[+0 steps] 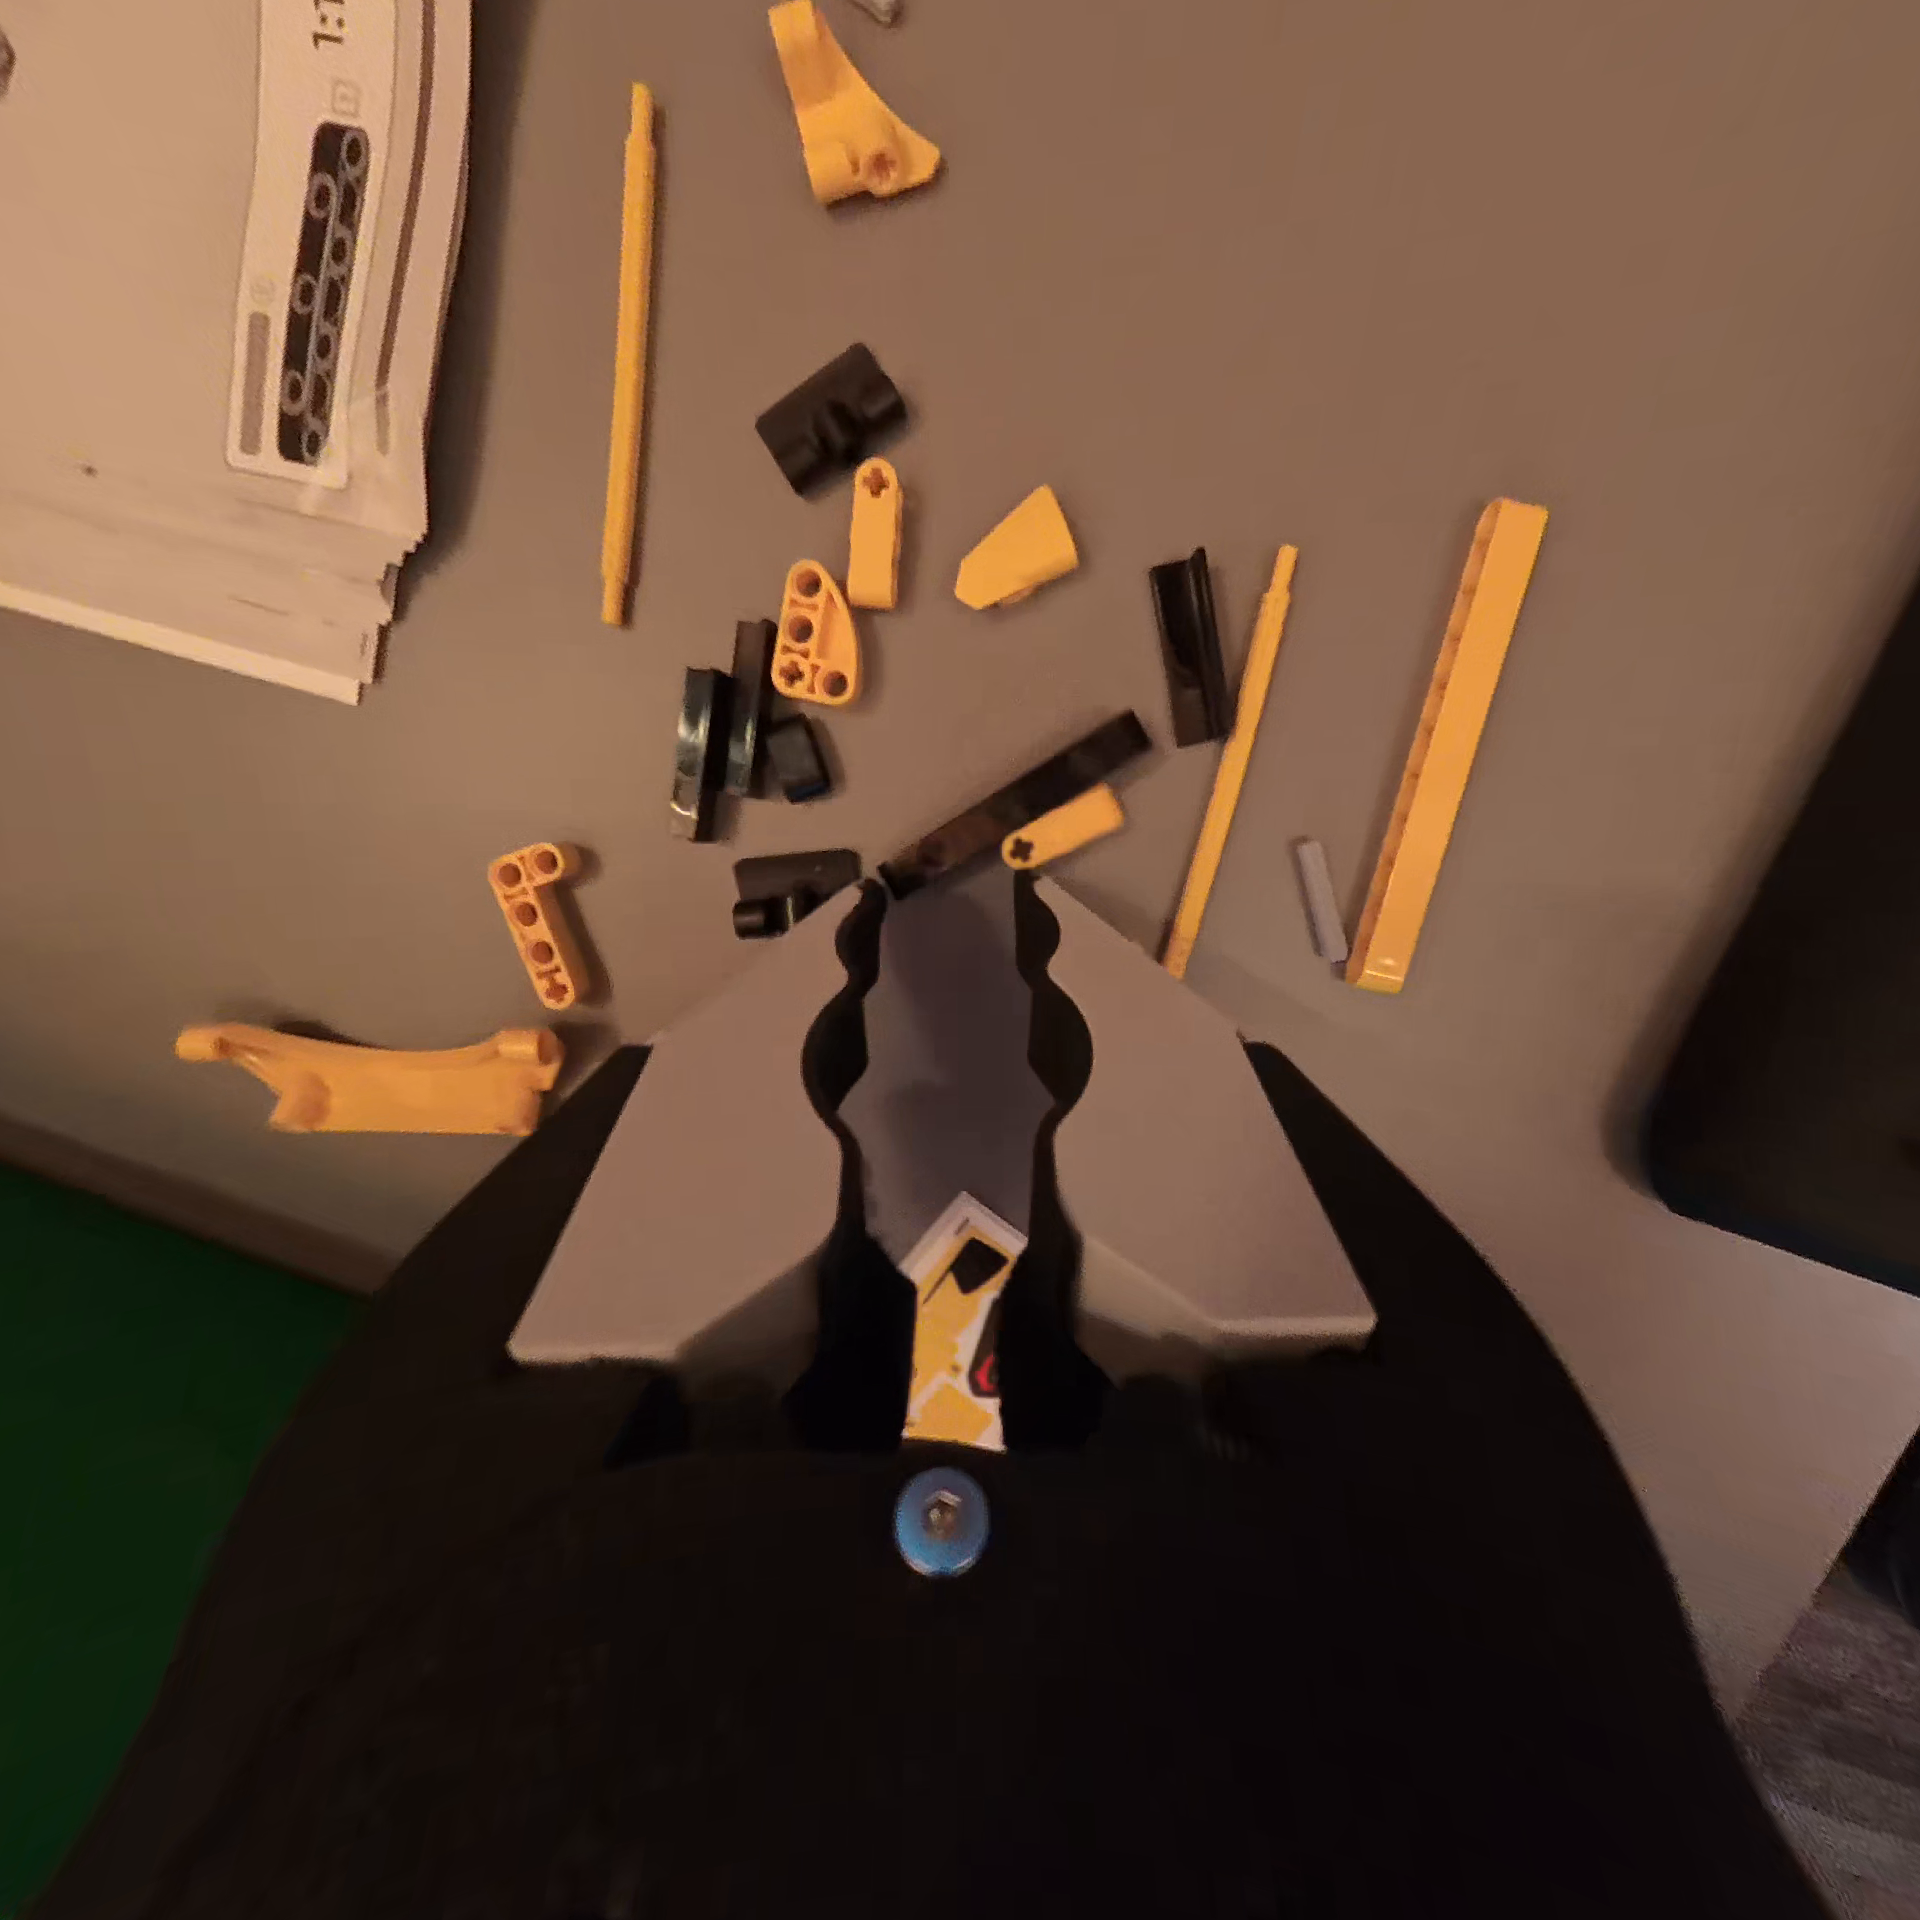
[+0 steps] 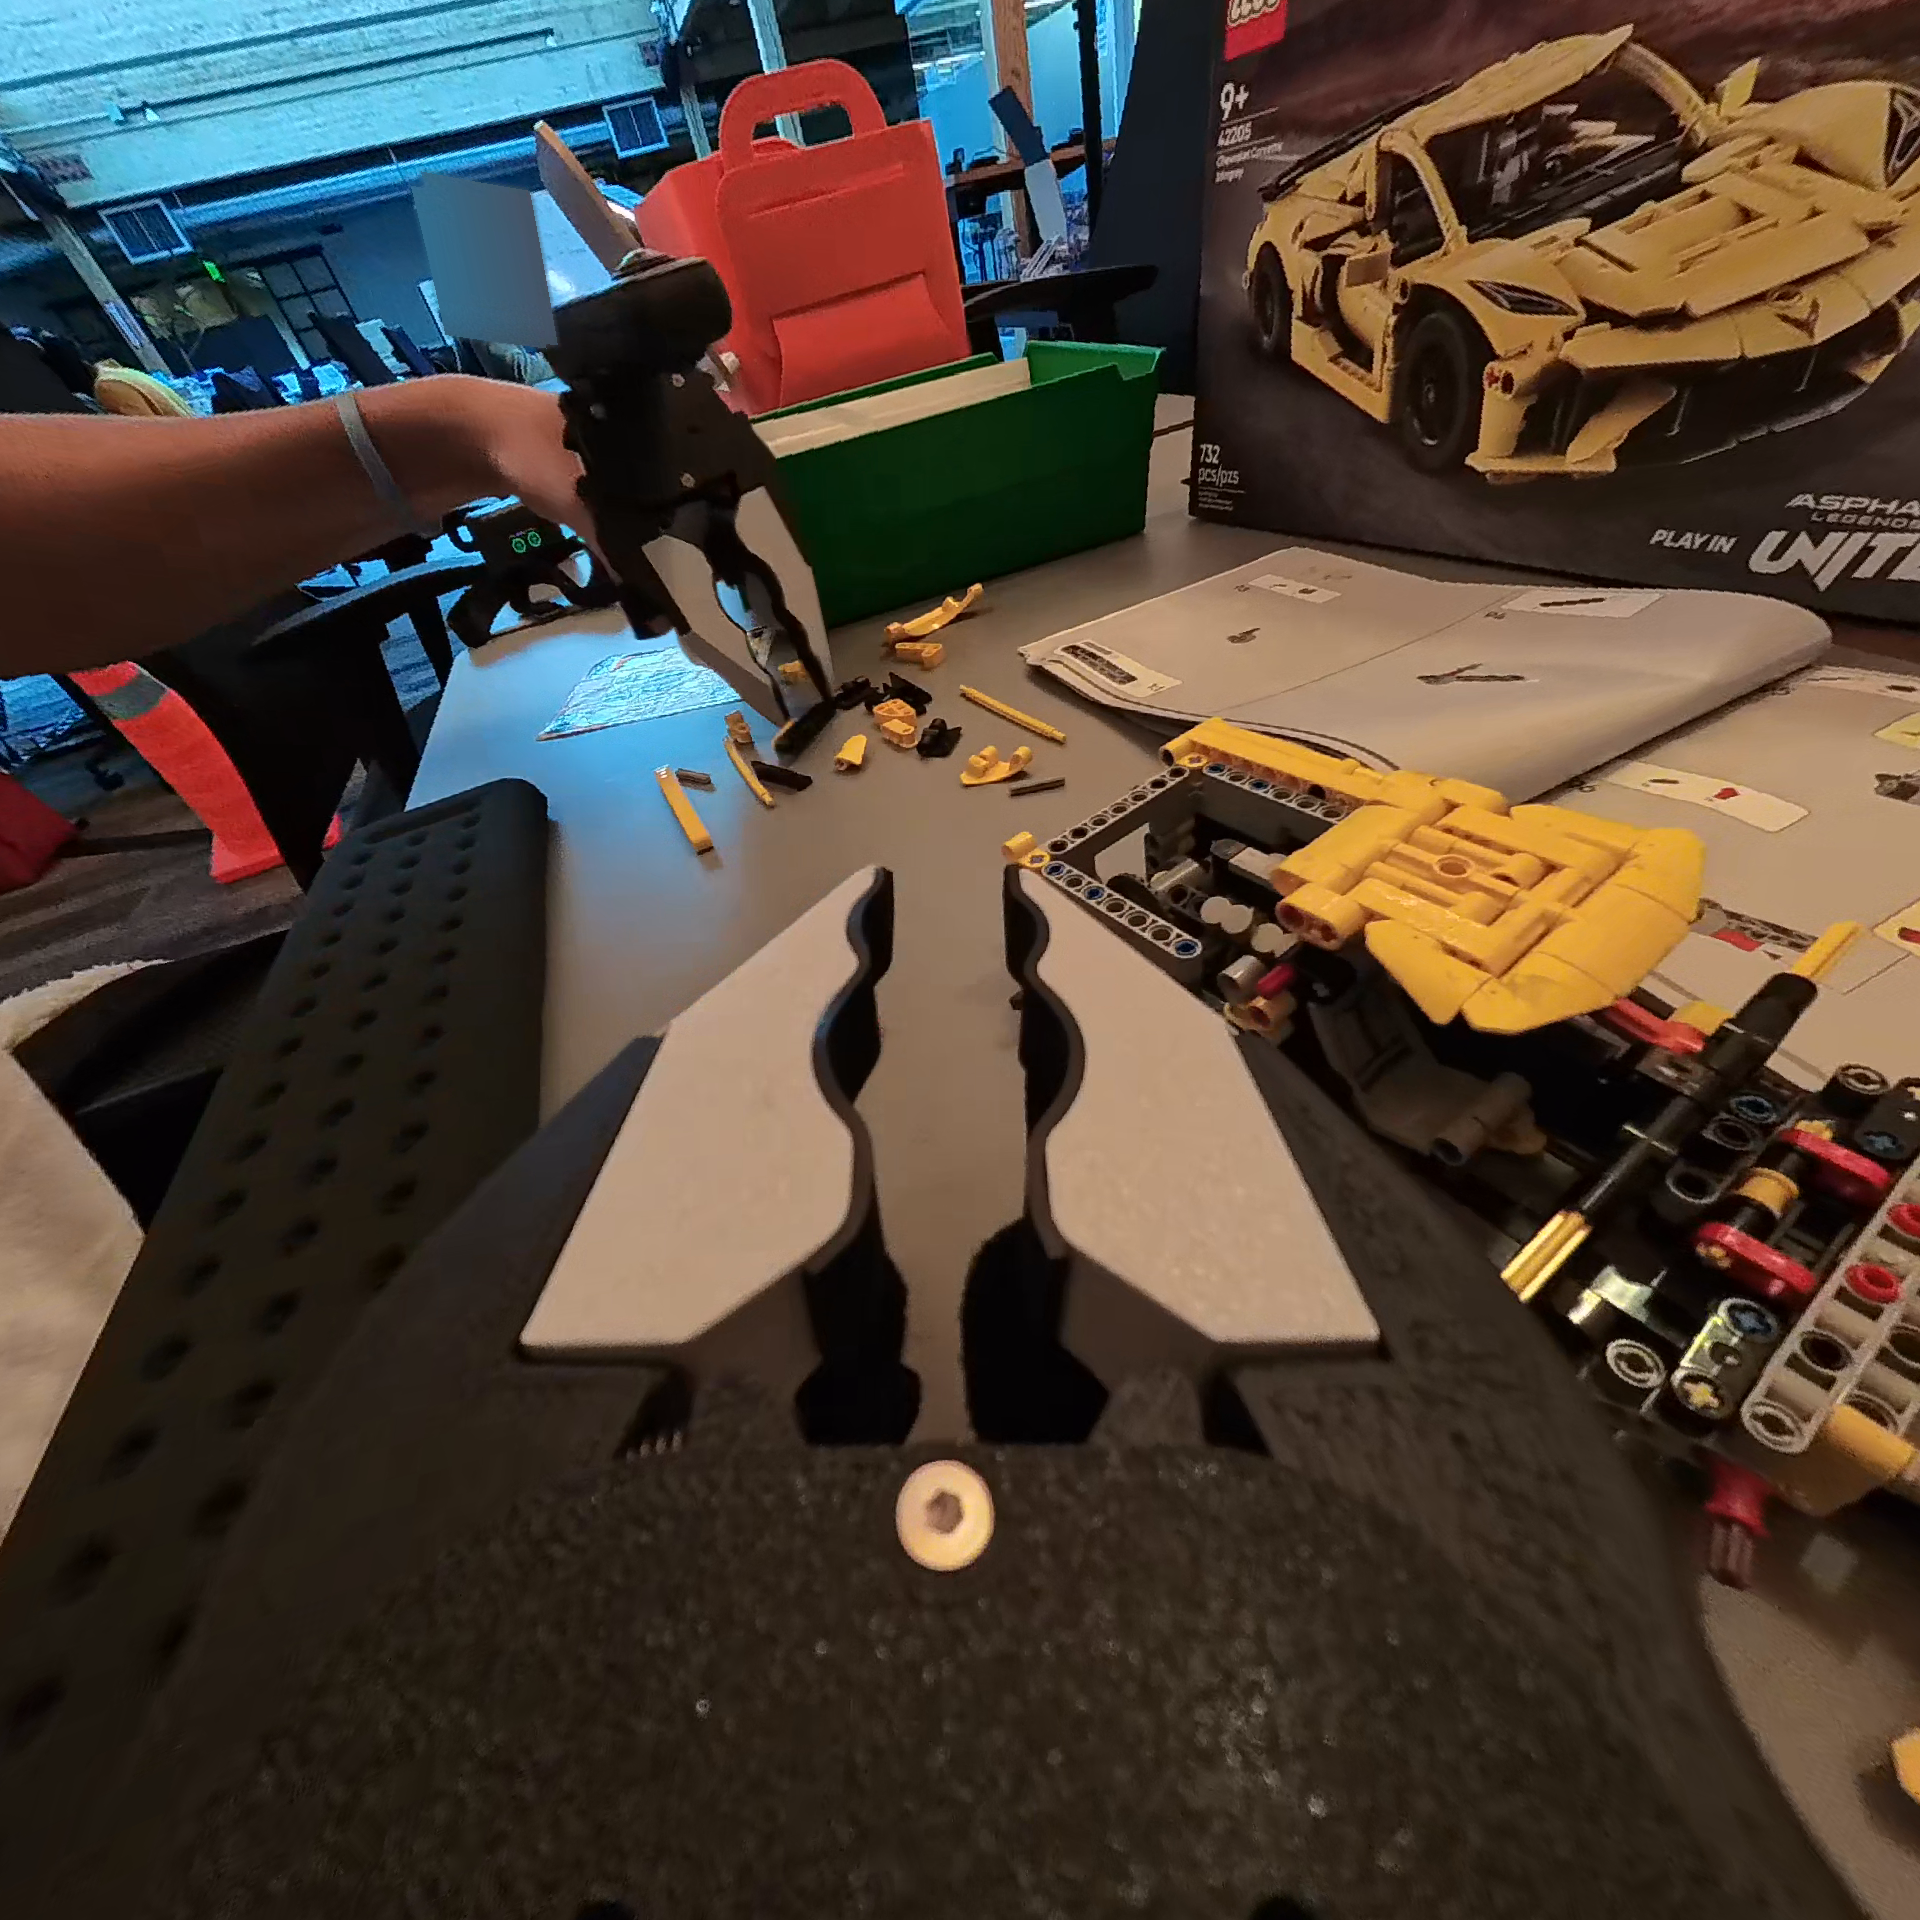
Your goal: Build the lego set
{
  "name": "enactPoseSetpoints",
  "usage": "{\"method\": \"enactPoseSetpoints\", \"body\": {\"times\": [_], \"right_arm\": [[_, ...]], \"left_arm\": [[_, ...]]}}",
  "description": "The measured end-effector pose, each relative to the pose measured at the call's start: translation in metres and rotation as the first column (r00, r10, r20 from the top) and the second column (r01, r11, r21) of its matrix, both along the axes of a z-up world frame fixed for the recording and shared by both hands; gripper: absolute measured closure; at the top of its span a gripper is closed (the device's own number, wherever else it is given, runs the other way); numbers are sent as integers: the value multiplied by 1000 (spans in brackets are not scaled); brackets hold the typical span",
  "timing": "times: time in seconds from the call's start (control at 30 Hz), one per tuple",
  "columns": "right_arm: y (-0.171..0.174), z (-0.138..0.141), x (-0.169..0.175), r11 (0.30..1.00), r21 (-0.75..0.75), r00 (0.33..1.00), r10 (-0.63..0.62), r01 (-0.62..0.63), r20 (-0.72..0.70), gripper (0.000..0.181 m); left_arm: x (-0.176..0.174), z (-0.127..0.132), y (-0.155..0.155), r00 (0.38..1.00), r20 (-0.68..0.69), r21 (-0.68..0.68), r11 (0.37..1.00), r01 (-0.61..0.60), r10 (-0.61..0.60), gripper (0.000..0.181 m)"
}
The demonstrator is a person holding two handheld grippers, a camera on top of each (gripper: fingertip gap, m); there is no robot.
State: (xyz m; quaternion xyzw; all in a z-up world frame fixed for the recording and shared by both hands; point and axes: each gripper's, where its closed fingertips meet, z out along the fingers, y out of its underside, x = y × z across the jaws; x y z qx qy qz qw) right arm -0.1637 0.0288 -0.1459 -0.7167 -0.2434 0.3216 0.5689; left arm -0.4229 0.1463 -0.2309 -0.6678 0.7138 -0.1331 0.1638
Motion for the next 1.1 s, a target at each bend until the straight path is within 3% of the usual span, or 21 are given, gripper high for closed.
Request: {"method": "enactPoseSetpoints", "body": {"times": [0.27, 0.37, 0.47, 0.7, 0.9, 1.1], "right_arm": [[1, 1, 0, 1000, -12, 1000, 10, -10, -29, 161], [0, 1, -1, 1000, -14, 999, 16, -16, -31, 161], [-1, 1, -2, 1000, -17, 999, 26, -27, -33, 161], [-1, 2, 0, 1000, -9, 999, 15, -16, -31, 162], [-1, 5, 1, 1000, -13, 998, 19, -20, -54, 162], [-2, 1, -1, 999, -22, 999, 27, -28, -39, 161]], "left_arm": [[11, 13, -2, 997, -24, 18, 997, 74, -74, 156], [13, 10, 0, 984, -88, 60, 985, 162, -156, 156], [5, -1, 12, 949, -207, 118, 957, 265, -237, 158], [5, -3, 3, 864, -297, 49, 897, 439, -407, 158], [11, -4, -1, 797, -350, 35, 843, 536, -492, 158], [17, 6, 7, 719, -429, 103, 761, 641, -547, 157]]}}
